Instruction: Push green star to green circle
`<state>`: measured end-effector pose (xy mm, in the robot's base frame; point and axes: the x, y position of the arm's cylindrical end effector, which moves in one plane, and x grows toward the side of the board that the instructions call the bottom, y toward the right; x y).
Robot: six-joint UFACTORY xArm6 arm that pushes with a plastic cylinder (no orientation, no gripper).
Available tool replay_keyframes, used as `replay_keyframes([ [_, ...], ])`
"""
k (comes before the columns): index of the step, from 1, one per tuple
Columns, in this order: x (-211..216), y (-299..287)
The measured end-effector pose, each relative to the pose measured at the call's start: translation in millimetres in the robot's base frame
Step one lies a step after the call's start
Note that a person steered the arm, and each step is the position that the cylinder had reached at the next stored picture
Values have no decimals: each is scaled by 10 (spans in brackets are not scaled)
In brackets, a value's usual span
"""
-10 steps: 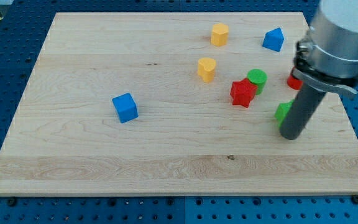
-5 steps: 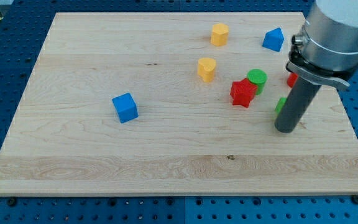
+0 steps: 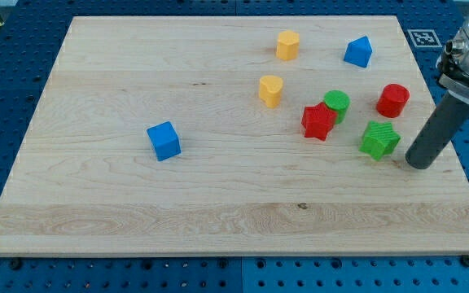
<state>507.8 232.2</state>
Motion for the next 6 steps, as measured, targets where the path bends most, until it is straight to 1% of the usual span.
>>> replay_keyframes([
  [2,-76,-784],
  [3,-246,-1178],
  [4,-311,-1297],
  [5,-78,-1059],
  [6,-86,-689],
])
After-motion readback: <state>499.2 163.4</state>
